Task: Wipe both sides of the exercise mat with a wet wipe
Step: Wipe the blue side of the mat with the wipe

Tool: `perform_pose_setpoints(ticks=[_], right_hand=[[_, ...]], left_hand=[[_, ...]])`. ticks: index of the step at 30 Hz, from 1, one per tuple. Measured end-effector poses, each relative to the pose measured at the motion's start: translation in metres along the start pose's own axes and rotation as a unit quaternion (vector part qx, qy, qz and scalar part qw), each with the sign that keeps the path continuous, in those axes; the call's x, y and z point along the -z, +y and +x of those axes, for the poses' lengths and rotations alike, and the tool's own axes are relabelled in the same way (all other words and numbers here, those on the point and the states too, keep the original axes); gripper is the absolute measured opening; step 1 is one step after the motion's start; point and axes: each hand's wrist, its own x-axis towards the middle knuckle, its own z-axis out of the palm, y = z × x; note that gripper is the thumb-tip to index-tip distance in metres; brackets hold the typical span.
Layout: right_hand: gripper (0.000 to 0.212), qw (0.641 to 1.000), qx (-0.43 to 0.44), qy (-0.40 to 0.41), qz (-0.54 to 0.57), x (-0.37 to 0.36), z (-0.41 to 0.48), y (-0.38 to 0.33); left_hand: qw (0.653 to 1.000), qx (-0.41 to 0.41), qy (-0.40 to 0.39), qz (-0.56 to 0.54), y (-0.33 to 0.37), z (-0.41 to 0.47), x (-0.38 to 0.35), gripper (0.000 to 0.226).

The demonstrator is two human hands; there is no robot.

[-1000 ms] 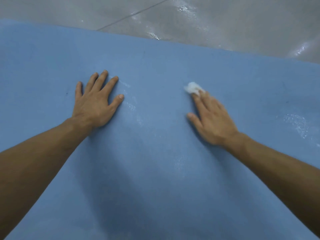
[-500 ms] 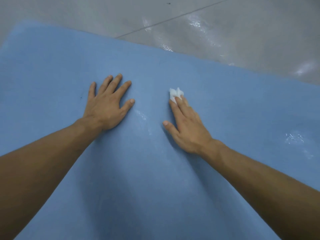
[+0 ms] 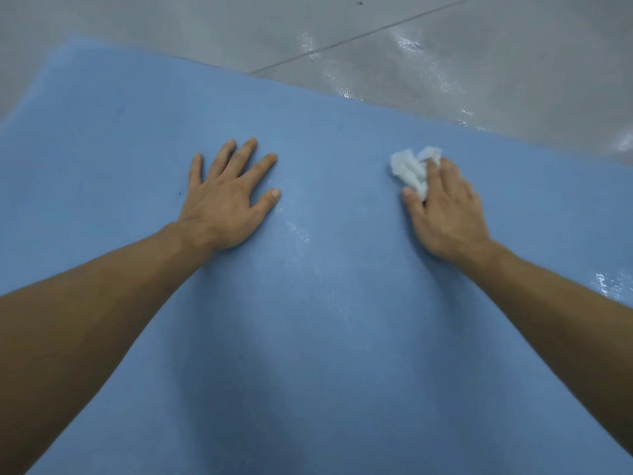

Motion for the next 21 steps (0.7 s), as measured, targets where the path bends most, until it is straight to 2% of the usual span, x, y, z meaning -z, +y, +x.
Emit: perform_pose_setpoints(ticks=[4,8,13,17,21], right_hand=[[0.079,0.995,-0.091,0.017,0.021,0.004,0.031,0.026],[0.071,0.994,-0.095,0.035,0.041,-0.004,0.041,0.017],[0.070,0.995,0.082,0.019,0.044,-0.017,0.020,-0.024],[0.058,0.968,0.246,-0.004,0.055,-0.028,-0.030,-0.057],[0.057,0.951,0.304,-0.031,0.039,-0.020,-0.093,-0.067]], left_hand=[[0.999,0.004,-0.034,0.002,-0.001,0.003,0.002,0.063],[0.999,0.002,-0.039,0.006,0.000,0.004,0.002,0.063],[0.999,0.005,-0.046,0.006,-0.001,0.004,0.002,0.064],[0.999,0.013,-0.048,0.008,-0.001,0.004,0.001,0.064],[0.999,0.032,-0.021,-0.003,0.013,-0.005,0.001,0.061]])
